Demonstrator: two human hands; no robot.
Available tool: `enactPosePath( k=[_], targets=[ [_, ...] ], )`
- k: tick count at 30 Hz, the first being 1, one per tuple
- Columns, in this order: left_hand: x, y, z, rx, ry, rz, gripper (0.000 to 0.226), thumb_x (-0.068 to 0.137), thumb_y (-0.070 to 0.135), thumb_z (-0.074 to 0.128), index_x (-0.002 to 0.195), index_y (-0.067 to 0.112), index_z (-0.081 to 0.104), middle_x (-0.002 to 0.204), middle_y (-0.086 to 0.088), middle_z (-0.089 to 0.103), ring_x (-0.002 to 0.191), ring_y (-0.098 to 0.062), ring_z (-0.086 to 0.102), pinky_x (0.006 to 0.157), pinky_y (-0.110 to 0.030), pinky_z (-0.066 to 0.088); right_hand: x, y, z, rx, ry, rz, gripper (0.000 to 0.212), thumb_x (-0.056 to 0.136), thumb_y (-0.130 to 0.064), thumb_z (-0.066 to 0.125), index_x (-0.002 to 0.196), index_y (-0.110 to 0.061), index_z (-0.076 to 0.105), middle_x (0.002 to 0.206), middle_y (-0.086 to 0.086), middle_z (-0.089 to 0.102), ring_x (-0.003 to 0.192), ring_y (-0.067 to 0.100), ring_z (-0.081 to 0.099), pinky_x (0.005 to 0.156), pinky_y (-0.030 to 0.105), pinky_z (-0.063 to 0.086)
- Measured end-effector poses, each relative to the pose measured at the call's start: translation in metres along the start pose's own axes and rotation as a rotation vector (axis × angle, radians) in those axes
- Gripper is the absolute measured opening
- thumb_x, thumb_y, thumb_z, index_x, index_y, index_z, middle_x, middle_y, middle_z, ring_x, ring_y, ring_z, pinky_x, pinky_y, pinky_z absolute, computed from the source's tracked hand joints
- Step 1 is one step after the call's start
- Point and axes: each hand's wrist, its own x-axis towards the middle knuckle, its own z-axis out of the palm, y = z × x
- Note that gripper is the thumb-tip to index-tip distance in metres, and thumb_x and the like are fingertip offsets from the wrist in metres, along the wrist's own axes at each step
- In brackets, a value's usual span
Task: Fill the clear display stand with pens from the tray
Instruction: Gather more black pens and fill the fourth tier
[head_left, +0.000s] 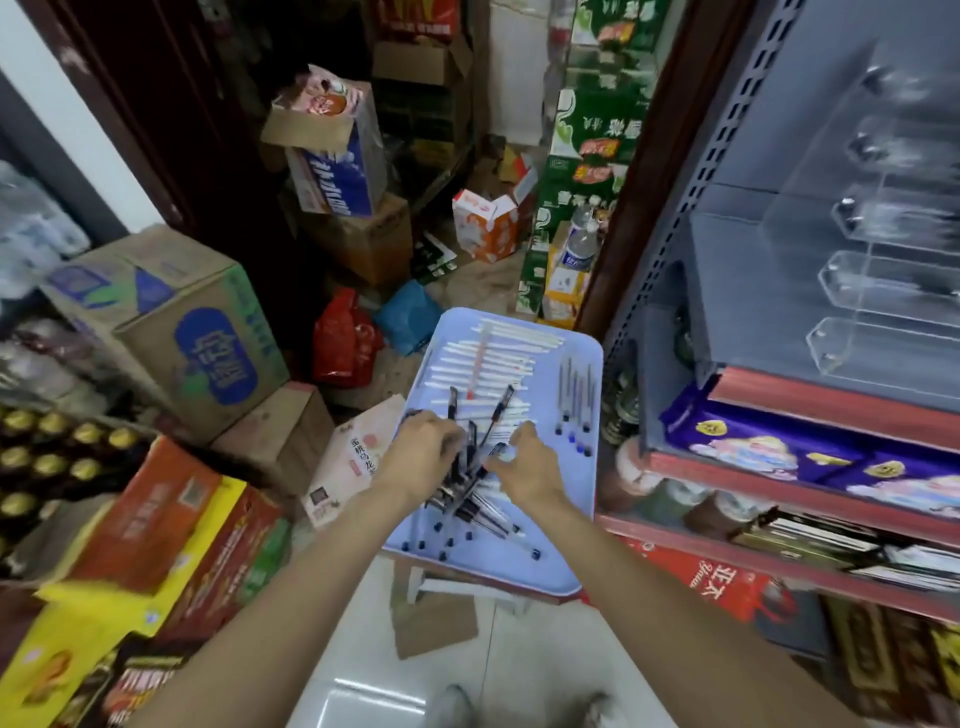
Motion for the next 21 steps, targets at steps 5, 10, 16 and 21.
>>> enactPosePath(
  k=[5, 10, 16, 21],
  targets=[
    [0.023, -0.002, 0.011, 0.034, -0.055, -0.026, 0.021, 0.094, 0.012, 0.050, 0.109, 0.008, 0.064, 0.108, -0.017, 0.054, 0.097, -0.033, 0.055, 0.092, -0.041, 0.045, 0.015, -0.008, 0.011, 0.083, 0.054, 0.085, 0.037, 0.086, -0.017, 0.066, 0.099, -0.009, 0.032, 0.076, 0.011, 0.054, 0.072, 0.024, 0.054, 0.055, 0.032, 0.041],
    [0.042, 0.016, 0.019, 0.102, -0.039, -0.093, 0.027, 0.091, 0.028, 0.057, 0.099, 0.003, 0.064, 0.109, -0.015, 0.055, 0.104, -0.030, 0.054, 0.081, -0.038, 0.047, 0.025, 0.001, -0.006, 0.211, 0.117, 0.177, 0.034, 0.086, -0.016, 0.065, 0.103, -0.011, 0.036, 0.085, 0.014, 0.057, 0.068, 0.021, 0.053, 0.048, 0.024, 0.037],
    [0.057, 0.033, 0.023, 0.176, -0.111, -0.184, 0.026, 0.091, 0.025, 0.057, 0.095, 0.000, 0.063, 0.109, -0.018, 0.060, 0.101, -0.032, 0.057, 0.081, -0.039, 0.047, 0.012, 0.004, -0.056, 0.430, 0.191, 0.126, 0.023, 0.090, -0.008, 0.056, 0.108, -0.009, 0.042, 0.091, 0.017, 0.059, 0.055, 0.013, 0.054, 0.053, 0.025, 0.044],
    [0.057, 0.049, 0.018, -0.048, -0.059, -0.141, 0.027, 0.091, 0.013, 0.052, 0.065, 0.005, 0.055, 0.073, -0.021, 0.062, 0.078, -0.036, 0.062, 0.067, -0.039, 0.049, -0.009, 0.004, -0.104, 0.535, 0.330, -0.003, 0.026, 0.091, -0.006, 0.055, 0.112, -0.015, 0.044, 0.071, 0.005, 0.062, 0.053, 0.012, 0.058, 0.065, 0.034, 0.055]
  ],
)
